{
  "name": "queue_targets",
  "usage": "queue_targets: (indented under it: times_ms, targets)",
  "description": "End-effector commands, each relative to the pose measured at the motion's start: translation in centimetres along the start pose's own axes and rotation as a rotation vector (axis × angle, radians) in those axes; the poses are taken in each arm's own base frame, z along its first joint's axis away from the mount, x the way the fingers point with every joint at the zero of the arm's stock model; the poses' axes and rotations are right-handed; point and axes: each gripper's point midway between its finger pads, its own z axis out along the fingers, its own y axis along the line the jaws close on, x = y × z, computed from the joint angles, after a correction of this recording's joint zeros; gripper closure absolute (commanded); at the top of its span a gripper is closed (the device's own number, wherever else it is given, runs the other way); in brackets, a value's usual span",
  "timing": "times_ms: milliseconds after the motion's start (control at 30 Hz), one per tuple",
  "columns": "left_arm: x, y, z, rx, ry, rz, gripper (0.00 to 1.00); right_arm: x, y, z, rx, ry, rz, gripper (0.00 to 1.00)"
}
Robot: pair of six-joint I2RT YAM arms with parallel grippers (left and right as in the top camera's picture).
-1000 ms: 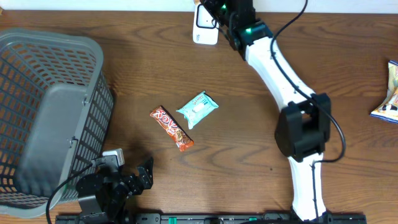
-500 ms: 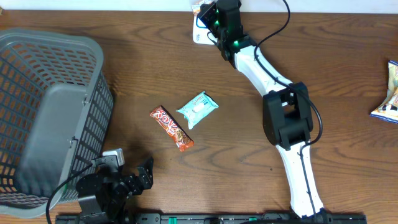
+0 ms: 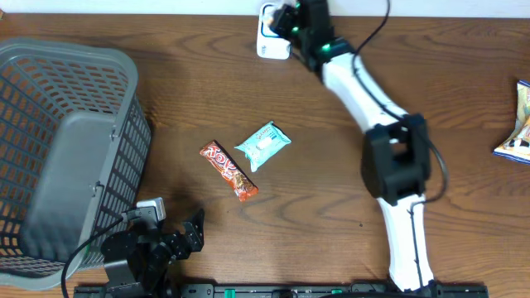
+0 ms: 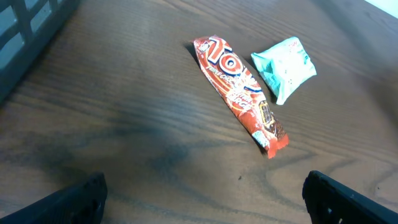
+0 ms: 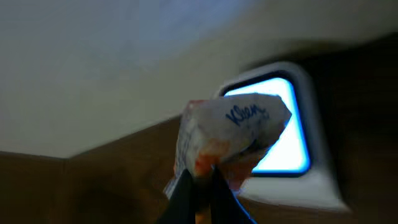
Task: Scan the item barcode
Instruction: 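Carry the Kleenex pack right and release it on the table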
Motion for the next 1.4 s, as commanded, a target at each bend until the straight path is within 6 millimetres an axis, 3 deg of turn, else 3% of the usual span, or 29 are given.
queue_targets:
  times_ms: [0, 200, 233, 333, 367, 600, 700, 800, 833, 900, 933, 1000, 1033, 1167, 1367]
  targets:
    - [0.1, 0.2, 0.0, -0.007, 0.001, -0.004, 0.02, -7.3, -0.5, -8.2, 0.152, -0.132, -0.123, 0.99]
    - [0.1, 0.2, 0.0, -0.007, 0.001, -0.004, 0.02, -9.4, -13.0, -18.1, 0.755, -0.133, -0.098, 0.99]
    - [0.1, 0.2, 0.0, -0.007, 0.001, -0.004, 0.02, -9.6, -16.1, -20.4, 0.886, -0.121, -0.097, 0.99]
    - [0.1, 0.2, 0.0, -0.007, 0.001, -0.004, 0.02, -9.9, -21.8, -23.6, 1.097, -0.095, -0.087, 0.99]
    - [0.1, 0.2, 0.0, -0.007, 0.001, -0.004, 0.02, -10.0, -24.9, -25.1, 1.199, -0.086, -0.076, 0.99]
    - [0.1, 0.2, 0.0, -0.007, 0.001, -0.004, 0.02, -9.6, -37.5, -28.6, 1.468, -0.077, 0.011, 0.99]
    - [0.1, 0.2, 0.0, -0.007, 0.001, -0.004, 0.02, -7.7, -43.1, -30.4, 1.527, 0.025, 0.069, 0.99]
    - [0.1, 0.2, 0.0, -0.007, 0.001, -0.004, 0.02, -6.5, -44.6, -30.0, 1.431, 0.085, 0.159, 0.96]
    - [0.1, 0.2, 0.0, -0.007, 0.001, -0.004, 0.02, -6.2, -44.7, -29.2, 1.36, 0.096, 0.201, 0.82]
    - [0.1, 0.2, 0.0, -0.007, 0.001, -0.004, 0.02, -5.8, -44.3, -27.4, 1.228, 0.116, 0.262, 0.36]
    - [0.1, 0.2, 0.0, -0.007, 0.001, -0.004, 0.02, -5.6, -43.9, -26.5, 1.165, 0.13, 0.287, 0.25]
    - [0.1, 0.2, 0.0, -0.007, 0.001, -0.004, 0.02, -5.0, -42.8, -24.7, 1.044, 0.166, 0.329, 0.14]
    - [0.1, 0.2, 0.0, -0.007, 0.001, -0.004, 0.02, -4.4, -41.8, -23.6, 0.963, 0.195, 0.355, 0.02]
    - [0.1, 0.2, 0.0, -0.007, 0.001, -0.004, 0.02, -2.2, -37.4, -20.3, 0.676, 0.319, 0.453, 0.01]
    - [0.1, 0.2, 0.0, -0.007, 0.001, -0.004, 0.02, 0.3, -35.6, -20.3, 0.721, 0.337, 0.734, 0.01]
